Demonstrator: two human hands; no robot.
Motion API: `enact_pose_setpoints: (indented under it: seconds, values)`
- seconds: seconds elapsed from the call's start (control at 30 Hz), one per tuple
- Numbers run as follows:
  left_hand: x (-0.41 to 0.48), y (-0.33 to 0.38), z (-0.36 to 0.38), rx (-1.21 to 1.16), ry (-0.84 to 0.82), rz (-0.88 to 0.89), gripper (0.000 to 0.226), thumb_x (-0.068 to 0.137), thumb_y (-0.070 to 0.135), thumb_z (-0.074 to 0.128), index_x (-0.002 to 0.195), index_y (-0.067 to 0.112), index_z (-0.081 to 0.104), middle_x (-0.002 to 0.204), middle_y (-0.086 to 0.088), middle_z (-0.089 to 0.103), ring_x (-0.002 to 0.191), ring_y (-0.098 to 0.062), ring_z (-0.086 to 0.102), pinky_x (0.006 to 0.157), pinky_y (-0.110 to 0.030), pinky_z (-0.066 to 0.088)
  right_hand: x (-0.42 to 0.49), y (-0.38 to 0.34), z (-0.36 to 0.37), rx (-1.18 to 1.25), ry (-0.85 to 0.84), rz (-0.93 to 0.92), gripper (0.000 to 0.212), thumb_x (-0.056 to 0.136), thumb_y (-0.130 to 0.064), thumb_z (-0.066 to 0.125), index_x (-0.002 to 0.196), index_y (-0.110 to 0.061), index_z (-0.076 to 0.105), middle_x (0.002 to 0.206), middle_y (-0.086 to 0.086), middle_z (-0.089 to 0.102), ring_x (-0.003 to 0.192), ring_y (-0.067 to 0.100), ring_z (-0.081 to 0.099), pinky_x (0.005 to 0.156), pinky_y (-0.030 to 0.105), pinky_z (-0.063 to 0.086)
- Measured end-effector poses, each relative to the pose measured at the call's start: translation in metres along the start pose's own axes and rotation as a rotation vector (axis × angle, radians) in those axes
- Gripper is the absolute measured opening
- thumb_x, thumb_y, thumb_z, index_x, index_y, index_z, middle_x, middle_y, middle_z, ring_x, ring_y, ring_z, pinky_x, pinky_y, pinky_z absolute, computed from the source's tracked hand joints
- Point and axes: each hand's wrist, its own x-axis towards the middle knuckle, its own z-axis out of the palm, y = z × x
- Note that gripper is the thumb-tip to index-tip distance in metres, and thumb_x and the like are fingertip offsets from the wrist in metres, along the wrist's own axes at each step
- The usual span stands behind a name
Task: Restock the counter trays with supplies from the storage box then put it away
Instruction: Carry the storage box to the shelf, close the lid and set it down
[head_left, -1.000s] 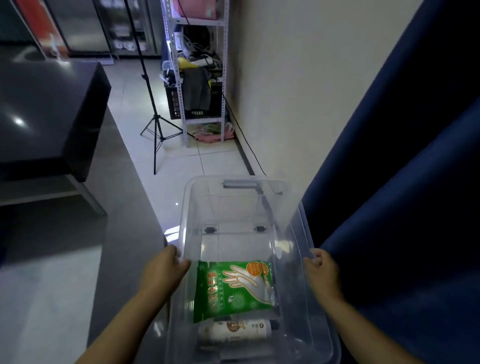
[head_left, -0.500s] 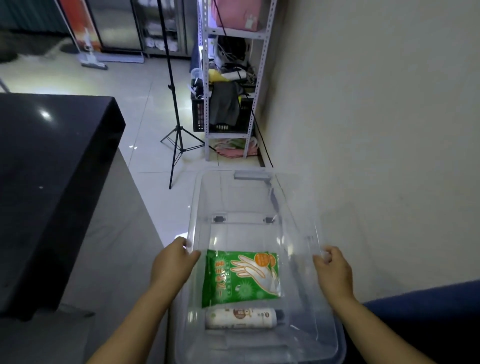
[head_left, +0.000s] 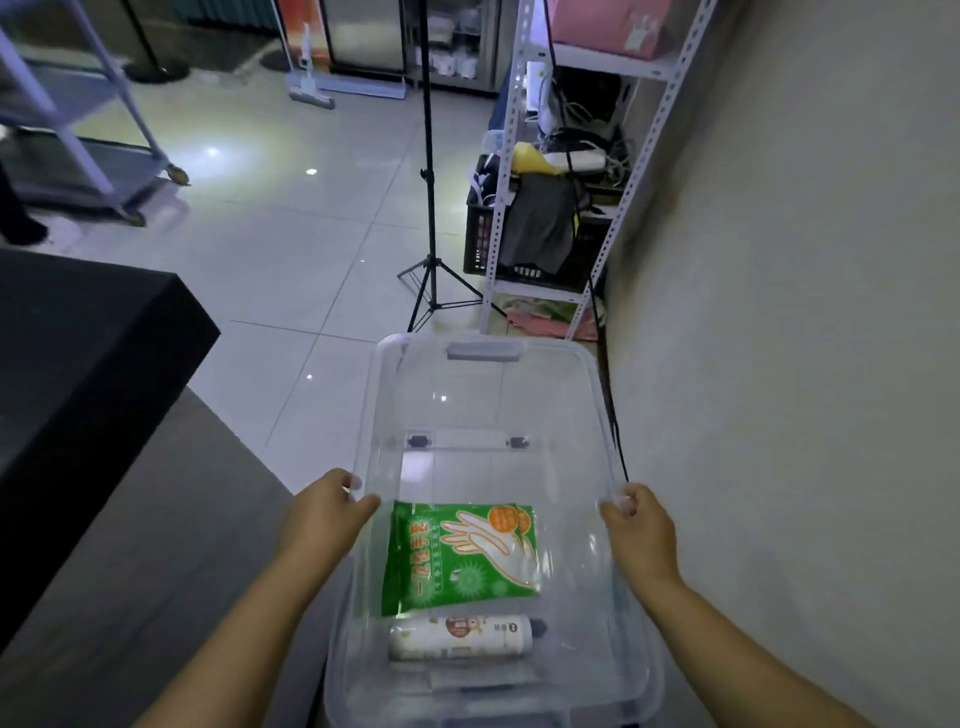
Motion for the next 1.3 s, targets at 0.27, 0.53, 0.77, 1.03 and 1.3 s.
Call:
enact_pose_setpoints:
  seconds: [0.27, 0.53, 0.77, 1.03, 1.3]
  values:
    - [0.083, 0.04, -0.005, -0.036, 0.17, -0.162, 0.025, 0.078, 0.032, 0.065, 0.099, 0.018, 0.06, 0.063, 0.004, 0.062, 0.061, -0.017, 0.059, 0.05, -0.025, 0.032, 0.14, -0.074, 0.038, -0.111, -0.184, -0.123, 0.036, 0.087, -0.02, 0.062, 0.121, -0.01, 0.055, 0.09, 0.001, 0.057, 0.085, 0.019, 0.056, 0.078, 0.026, 0.041]
    - [0.199, 0.061, -0.033, -0.162, 0.187, -0.176, 0.023, 0.078, 0.031, 0.064, 0.097, 0.018, 0.059, 0.068, 0.001, 0.063, 0.064, -0.02, 0.063, 0.055, -0.026, 0.039, 0.241, -0.161, 0.101, -0.163, -0.162, -0.174, 0.027, 0.084, -0.018, 0.064, 0.108, -0.007, 0.06, 0.077, -0.003, 0.054, 0.074, 0.018, 0.053, 0.071, 0.026, 0.04]
    - [0.273, 0.076, -0.07, -0.245, 0.209, -0.2, 0.022, 0.077, 0.031, 0.064, 0.094, 0.019, 0.058, 0.078, -0.002, 0.066, 0.072, -0.024, 0.064, 0.062, -0.029, 0.044, 0.293, -0.258, 0.142, -0.172, -0.154, -0.255, 0.006, 0.081, -0.01, 0.062, 0.087, -0.011, 0.062, 0.072, 0.003, 0.058, 0.066, 0.021, 0.054, 0.055, 0.026, 0.04]
    - [0.32, 0.057, -0.093, -0.377, 0.353, -0.377, 0.021, 0.077, 0.034, 0.063, 0.093, 0.023, 0.056, 0.08, -0.001, 0.065, 0.071, -0.022, 0.064, 0.059, -0.029, 0.039, 0.349, -0.346, 0.234, -0.296, -0.262, -0.337, 0.007, 0.081, -0.017, 0.059, 0.088, -0.017, 0.059, 0.076, 0.001, 0.062, 0.068, 0.019, 0.055, 0.059, 0.028, 0.038]
    - [0.369, 0.048, -0.121, -0.447, 0.663, -0.689, 0.02, 0.08, 0.03, 0.062, 0.098, 0.021, 0.057, 0.087, 0.0, 0.059, 0.077, -0.022, 0.052, 0.068, -0.029, 0.036, 0.401, -0.431, 0.362, -0.29, -0.543, -0.473, 0.014, 0.082, -0.017, 0.062, 0.096, -0.012, 0.06, 0.082, 0.008, 0.062, 0.069, 0.02, 0.054, 0.064, 0.028, 0.039]
